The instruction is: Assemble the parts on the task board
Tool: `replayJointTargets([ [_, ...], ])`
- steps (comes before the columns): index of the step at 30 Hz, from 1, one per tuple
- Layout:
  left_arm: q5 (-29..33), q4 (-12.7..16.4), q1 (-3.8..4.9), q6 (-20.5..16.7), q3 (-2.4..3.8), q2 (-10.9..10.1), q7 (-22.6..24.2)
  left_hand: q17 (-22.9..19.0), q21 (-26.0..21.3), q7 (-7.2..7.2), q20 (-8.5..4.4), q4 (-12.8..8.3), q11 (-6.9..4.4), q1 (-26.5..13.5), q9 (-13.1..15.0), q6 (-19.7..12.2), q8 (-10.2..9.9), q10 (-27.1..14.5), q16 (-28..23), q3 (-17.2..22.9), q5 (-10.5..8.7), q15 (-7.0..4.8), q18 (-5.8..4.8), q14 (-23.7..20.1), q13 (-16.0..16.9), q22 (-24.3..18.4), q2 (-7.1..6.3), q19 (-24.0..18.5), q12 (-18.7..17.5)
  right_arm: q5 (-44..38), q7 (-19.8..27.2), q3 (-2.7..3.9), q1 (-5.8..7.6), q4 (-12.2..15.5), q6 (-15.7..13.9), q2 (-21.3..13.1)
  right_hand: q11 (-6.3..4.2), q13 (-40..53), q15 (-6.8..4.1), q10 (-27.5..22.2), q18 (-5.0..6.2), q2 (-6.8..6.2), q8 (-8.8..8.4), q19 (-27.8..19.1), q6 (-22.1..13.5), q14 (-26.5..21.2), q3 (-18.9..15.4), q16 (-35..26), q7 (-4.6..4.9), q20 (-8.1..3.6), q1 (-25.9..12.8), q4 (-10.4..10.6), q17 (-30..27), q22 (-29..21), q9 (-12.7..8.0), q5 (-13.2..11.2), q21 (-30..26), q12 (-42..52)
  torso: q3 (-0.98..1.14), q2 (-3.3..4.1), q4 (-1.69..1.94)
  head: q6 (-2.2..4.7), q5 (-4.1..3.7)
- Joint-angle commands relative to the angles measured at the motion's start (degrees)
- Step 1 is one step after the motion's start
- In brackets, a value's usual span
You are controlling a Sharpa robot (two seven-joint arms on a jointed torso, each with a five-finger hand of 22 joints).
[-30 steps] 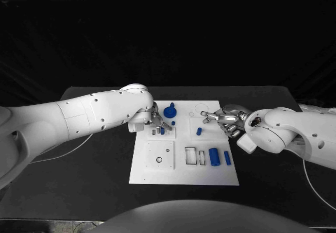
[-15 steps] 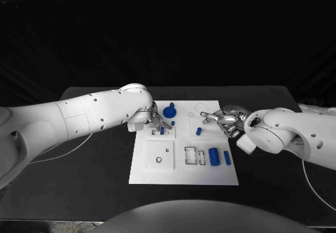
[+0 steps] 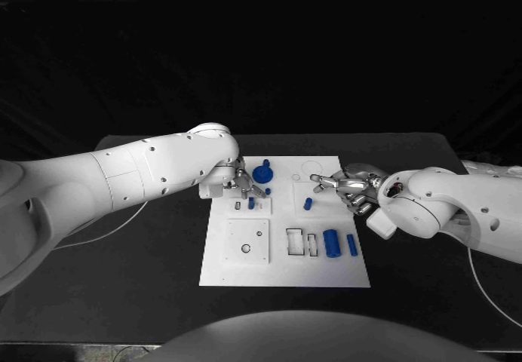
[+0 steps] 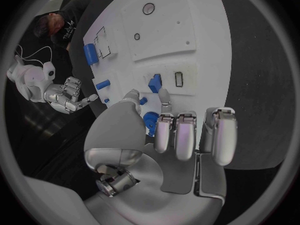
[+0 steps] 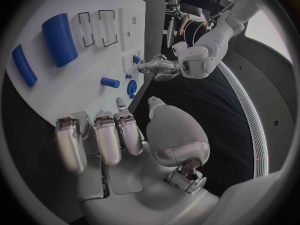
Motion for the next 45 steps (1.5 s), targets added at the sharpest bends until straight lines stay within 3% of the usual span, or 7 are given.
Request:
replayJointTargets([
  [1, 0.6, -0.7, 0.09, 3.2, 0.07, 0.6, 0.0, 15.1, 0.1, -0.17, -0.29, 0.0, -0.53, 0.5, 0.5, -0.5, 0.5, 6.0, 0.1, 0.6, 0.58, -0.55, -0.43, 6.0, 15.1, 15.1, 0.88, 6.0, 0.1, -0.2, -0.2, -0.01, -0.06, 0.0, 1.1, 0.0, 0.22, 15.1, 0.52, 6.0, -0.81, 0.49, 0.2, 6.0, -0.4, 6.0, -0.4, 0.2, 1.75, 0.43, -0.1, 0.0, 15.1, 15.1, 0.1, 0.4, 0.3, 0.2, 0.01, 0.06, 0.03, 0.0, -0.07],
  [6, 1.0, -2.1, 0.09, 4.8, 0.09, 1.3, 0.0, 15.1, 0.1, -0.38, -0.33, 0.0, -0.72, 1.8, 1.3, -0.9, 0.6, 6.0, 0.1, 1.0, 3.2, -0.59, -0.43, 6.0, 15.1, 15.1, 1.34, 6.0, 0.1, -0.2, -0.3, -0.01, -0.06, 0.1, 1.1, 0.0, 0.24, 15.1, 0.55, 6.0, -0.81, 0.57, 0.23, 6.0, -0.5, 6.0, -0.5, 0.2, 1.77, 0.46, 0.0, 0.0, 15.1, 15.1, 0.1, 0.4, 0.3, 0.2, 0.03, 0.02, 0.07, 0.0, -0.03],
  [13, 1.1, -3.6, 0.09, 5.4, 0.1, 2.0, 0.0, 15.1, 0.1, -0.49, -0.36, -0.1, -0.84, 3.3, 1.3, -1.1, 0.0, 6.0, 0.1, 1.7, 4.38, -0.6, -0.43, 6.0, 15.1, 15.1, 1.75, 6.0, 0.1, -0.2, -0.3, -0.01, -0.07, 0.1, 1.2, 0.0, 0.24, 15.1, 0.55, 6.0, -0.81, 0.58, 0.23, 6.0, -0.5, 6.0, -0.5, 0.2, 1.78, 0.46, 0.0, 0.0, 15.1, 15.1, 0.1, 0.4, 0.3, 0.2, 0.03, -0.01, 0.05, 0.0, 0.06],
  [25, 1.8, -4.4, 0.07, 6.0, 0.1, 2.4, 0.4, 15.1, 0.1, -0.5, -0.37, -0.1, -0.86, 3.7, 1.3, -1.1, -0.2, 6.0, 0.1, 1.9, 4.87, -0.61, -0.43, 6.0, 15.1, 15.1, 2.05, 6.0, 0.1, -0.2, -0.3, -0.01, -0.19, 0.0, 1.2, 0.1, 0.24, 15.1, 0.56, 6.0, -0.81, 0.58, 0.23, 6.0, -0.5, 6.0, -0.5, 0.2, 1.78, 0.47, 0.0, 0.0, 15.1, 15.1, 0.1, 0.4, 0.3, 0.2, 0.03, -0.02, 0.08, 0.0, 0.04],
  [45, 2.6, -4.9, 0.01, 6.5, 0.07, 2.9, 0.1, 15.1, 0.1, -0.43, -0.39, -0.1, -0.81, 6.3, 0.4, -1.3, -2.3, 6.0, 0.1, 3.2, 5.04, -0.56, -0.43, 6.0, 15.1, 15.1, 3.63, 6.0, 0.1, -0.2, -0.3, -0.01, -0.25, 0.0, 1.1, 0.2, 0.26, 15.1, 0.57, 6.0, -0.81, 0.62, 0.26, 6.0, -0.5, 6.0, -0.6, 0.2, 1.79, 0.49, 0.1, -0.1, 15.1, 15.1, 0.1, 0.5, 0.3, 0.2, 0.0, -0.01, 0.03, 0.0, -0.05],
])
